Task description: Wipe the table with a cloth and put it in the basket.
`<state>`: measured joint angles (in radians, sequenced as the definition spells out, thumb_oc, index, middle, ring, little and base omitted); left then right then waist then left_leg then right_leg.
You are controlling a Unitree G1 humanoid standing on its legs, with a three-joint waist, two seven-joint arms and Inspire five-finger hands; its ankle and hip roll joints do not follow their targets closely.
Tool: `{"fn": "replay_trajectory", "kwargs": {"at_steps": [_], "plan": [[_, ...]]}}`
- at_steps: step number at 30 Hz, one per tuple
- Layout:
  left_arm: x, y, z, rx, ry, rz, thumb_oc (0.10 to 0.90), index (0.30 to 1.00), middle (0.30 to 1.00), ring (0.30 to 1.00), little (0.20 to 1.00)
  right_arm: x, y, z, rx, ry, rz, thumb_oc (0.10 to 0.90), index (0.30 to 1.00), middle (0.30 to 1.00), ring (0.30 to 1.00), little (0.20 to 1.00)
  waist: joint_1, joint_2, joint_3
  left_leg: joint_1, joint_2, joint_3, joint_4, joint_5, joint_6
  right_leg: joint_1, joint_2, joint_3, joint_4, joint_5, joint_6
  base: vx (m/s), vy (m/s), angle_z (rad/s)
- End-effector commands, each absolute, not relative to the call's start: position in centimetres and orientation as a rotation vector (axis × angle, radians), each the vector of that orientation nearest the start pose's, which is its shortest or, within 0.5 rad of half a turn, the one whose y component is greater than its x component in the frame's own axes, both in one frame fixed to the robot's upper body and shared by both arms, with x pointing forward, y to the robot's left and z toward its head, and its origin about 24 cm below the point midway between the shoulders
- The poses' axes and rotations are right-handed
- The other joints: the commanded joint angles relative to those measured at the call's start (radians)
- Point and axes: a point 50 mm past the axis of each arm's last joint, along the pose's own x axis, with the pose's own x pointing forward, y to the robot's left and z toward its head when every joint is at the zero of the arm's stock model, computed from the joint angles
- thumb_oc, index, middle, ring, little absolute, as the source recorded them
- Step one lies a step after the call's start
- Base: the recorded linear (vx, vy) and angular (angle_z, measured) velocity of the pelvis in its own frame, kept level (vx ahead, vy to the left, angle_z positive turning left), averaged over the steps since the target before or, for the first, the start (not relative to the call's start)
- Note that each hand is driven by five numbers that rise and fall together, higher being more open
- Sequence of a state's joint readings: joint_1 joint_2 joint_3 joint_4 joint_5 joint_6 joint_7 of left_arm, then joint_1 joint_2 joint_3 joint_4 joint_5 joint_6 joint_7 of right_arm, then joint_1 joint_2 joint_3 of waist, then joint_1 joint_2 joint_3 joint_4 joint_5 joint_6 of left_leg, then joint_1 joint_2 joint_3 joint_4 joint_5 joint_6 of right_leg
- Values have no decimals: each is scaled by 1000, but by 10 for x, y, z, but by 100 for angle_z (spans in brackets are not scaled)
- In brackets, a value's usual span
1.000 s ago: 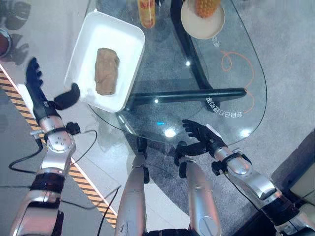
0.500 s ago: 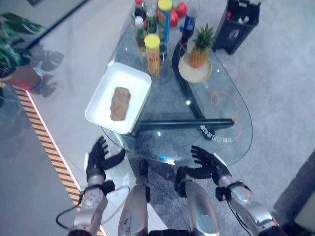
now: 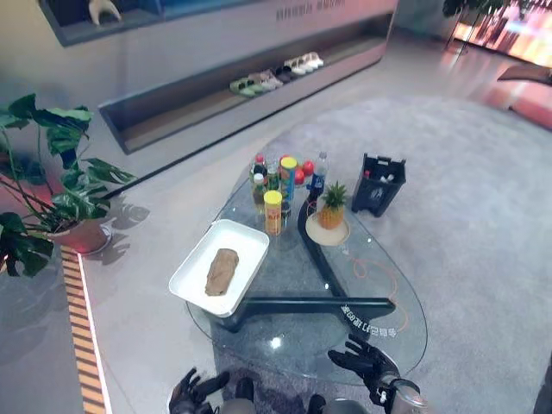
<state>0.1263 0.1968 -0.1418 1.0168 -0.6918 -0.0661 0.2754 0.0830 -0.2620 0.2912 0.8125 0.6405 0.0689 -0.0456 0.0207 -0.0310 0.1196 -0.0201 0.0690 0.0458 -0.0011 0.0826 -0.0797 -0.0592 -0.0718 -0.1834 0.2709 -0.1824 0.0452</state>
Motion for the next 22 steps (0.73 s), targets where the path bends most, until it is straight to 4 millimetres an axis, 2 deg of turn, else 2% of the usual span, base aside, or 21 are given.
{"fn": "replay_trajectory", "kwargs": {"at_steps": [1, 5, 9, 15, 22], "plan": [[83, 236, -156, -172, 1067, 634, 800, 900, 900, 900, 900, 140, -201, -138, 297, 955, -208, 800, 900, 900, 900, 900, -24, -14, 24, 61, -62, 12, 52, -121, 12, 139, 34, 25, -270, 153, 28, 45, 1, -8], [69, 233, -163, -99, 1150, 539, 800, 900, 900, 900, 900, 108, -212, -156, 283, 1095, -314, 800, 900, 900, 900, 900, -32, -3, 1, 86, -53, 25, 21, -119, 11, 153, 35, 37, -299, 166, 35, 28, 11, -14], [64, 229, -166, -93, 1197, 505, 800, 900, 900, 900, 900, 86, -217, -165, 262, 1182, -358, 800, 900, 900, 900, 900, -32, 7, -11, 104, -49, 30, -3, -118, 13, 162, 33, 41, -321, 177, 41, 8, 12, -11], [65, 223, -169, -133, 1230, 477, 800, 900, 900, 900, 900, 74, -216, -169, 242, 1266, -388, 800, 900, 900, 900, 900, -31, 14, -25, 122, -49, 29, -34, -113, 17, 173, 33, 39, -325, 174, 42, 1, 4, -2], [69, 222, -169, -167, 1229, 484, 800, 900, 900, 900, 900, 72, -217, -170, 208, 1291, -364, 800, 900, 900, 900, 900, -30, 23, -32, 126, -52, 28, -41, -112, 21, 174, 31, 37, -323, 171, 41, -3, 20, -3]]}}
